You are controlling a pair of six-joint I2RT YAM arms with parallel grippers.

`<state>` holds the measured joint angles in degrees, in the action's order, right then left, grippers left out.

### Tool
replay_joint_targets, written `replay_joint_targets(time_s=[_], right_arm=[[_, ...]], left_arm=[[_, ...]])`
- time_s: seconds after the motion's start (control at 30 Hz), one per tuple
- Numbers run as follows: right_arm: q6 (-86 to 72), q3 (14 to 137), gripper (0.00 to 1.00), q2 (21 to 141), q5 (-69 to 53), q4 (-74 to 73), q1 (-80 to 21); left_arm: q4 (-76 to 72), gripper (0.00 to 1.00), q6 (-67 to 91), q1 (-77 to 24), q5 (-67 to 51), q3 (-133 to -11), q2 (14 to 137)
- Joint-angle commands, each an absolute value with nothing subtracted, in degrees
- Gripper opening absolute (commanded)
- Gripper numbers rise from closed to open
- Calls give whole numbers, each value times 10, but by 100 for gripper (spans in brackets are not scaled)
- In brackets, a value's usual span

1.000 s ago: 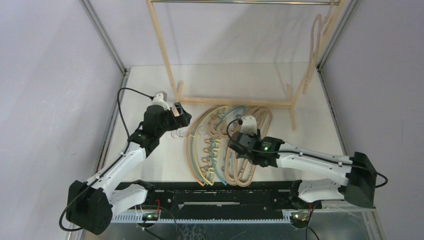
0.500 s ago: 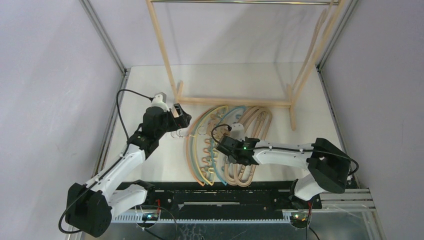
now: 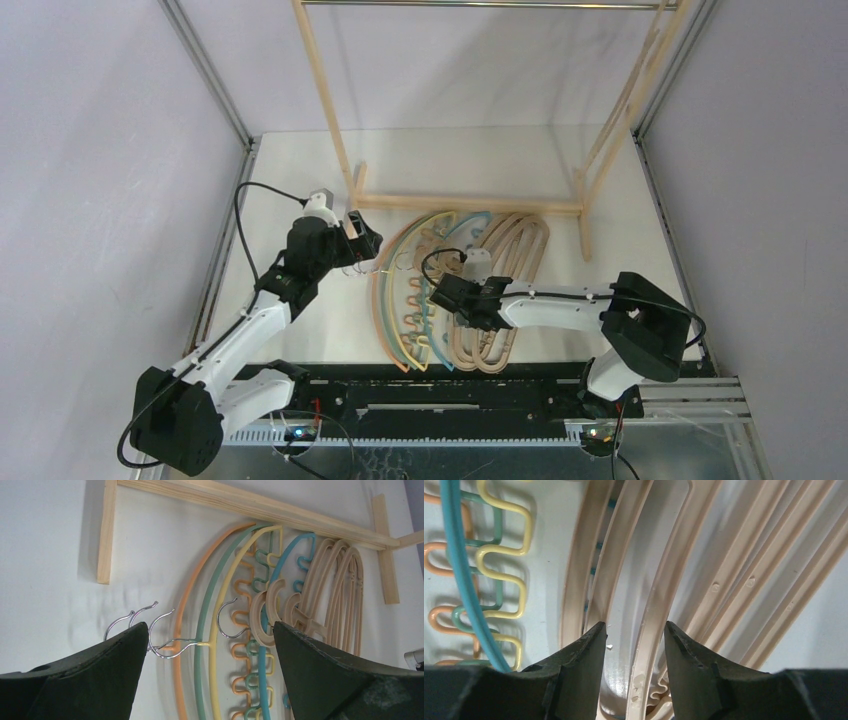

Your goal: Organize the hangers

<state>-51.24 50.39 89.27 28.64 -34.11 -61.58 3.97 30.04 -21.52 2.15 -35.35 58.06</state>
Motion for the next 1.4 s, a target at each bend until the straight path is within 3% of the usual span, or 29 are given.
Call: replay_joint_targets(time_s=[0.0, 0.13, 0.53, 0.67, 0.9, 1.37], right_arm=[[-536, 500, 54, 902, 312, -376, -610], [-551, 496, 49, 882, 323, -389, -614], [-575, 481, 46, 835, 350, -404, -634], [-580, 480, 48, 803, 355, -415, -633], [-570, 470, 59, 803, 344, -404, -628], [-572, 448, 55, 836, 314, -376, -603]], left_arm=[[20, 100, 304, -219, 13, -353, 577], [20, 100, 304, -219, 11, -357, 580], [20, 100, 304, -219, 14, -354, 584], [18, 100, 304, -218, 14, -355, 588], [17, 99, 305, -218, 14, -353, 589], [15, 100, 305, -218, 14, -350, 592]])
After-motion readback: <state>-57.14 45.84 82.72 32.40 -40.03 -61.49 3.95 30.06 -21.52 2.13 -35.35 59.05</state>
